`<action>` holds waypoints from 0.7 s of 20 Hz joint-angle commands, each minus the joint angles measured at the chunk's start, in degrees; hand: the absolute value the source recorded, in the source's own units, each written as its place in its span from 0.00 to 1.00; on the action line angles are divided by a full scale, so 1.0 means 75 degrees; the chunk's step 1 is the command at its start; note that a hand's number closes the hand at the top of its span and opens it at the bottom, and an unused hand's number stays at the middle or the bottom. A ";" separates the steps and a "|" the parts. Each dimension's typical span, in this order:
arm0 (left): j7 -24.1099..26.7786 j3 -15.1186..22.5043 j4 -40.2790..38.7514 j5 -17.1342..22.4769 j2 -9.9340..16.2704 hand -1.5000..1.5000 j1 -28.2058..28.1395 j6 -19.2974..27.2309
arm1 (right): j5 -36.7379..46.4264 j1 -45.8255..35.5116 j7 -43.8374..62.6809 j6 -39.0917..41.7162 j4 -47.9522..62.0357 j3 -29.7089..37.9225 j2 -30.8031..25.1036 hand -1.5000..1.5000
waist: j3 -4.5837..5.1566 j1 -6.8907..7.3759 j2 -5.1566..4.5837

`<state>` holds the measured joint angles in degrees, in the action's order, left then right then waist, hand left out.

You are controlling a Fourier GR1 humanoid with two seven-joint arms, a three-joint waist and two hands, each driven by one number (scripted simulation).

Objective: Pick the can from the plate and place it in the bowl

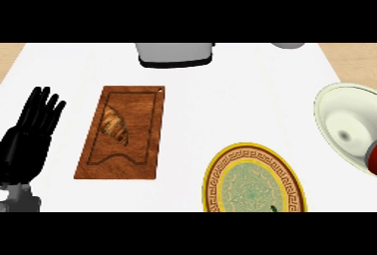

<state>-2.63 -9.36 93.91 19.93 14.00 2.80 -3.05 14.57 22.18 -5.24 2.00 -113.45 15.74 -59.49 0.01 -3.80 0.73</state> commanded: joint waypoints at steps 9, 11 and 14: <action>-0.0050 0.0335 -0.0418 -0.0180 -0.0162 0.50 0.0774 -0.0196 | -0.0803 -0.2156 -0.1037 0.0777 0.3759 0.0979 0.0271 1.00 | -0.0008 0.0654 -0.0139; -0.0343 0.0210 -0.0176 -0.0027 -0.0061 0.50 0.0761 -0.0183 | -0.0630 -0.2931 -0.0982 0.0789 0.4270 0.0452 0.0374 1.00 | -0.0009 0.0714 -0.0139; -0.0232 0.0356 -0.0028 -0.0219 -0.0165 0.50 0.0555 -0.0167 | -0.0417 -0.3793 -0.1626 0.0695 0.5510 0.0271 0.0609 1.00 | -0.0011 0.0717 -0.0133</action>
<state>-3.56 -7.59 91.56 18.90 13.40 8.10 -4.64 10.32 1.96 -13.87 7.19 -82.17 20.16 -56.22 -0.05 1.04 -0.25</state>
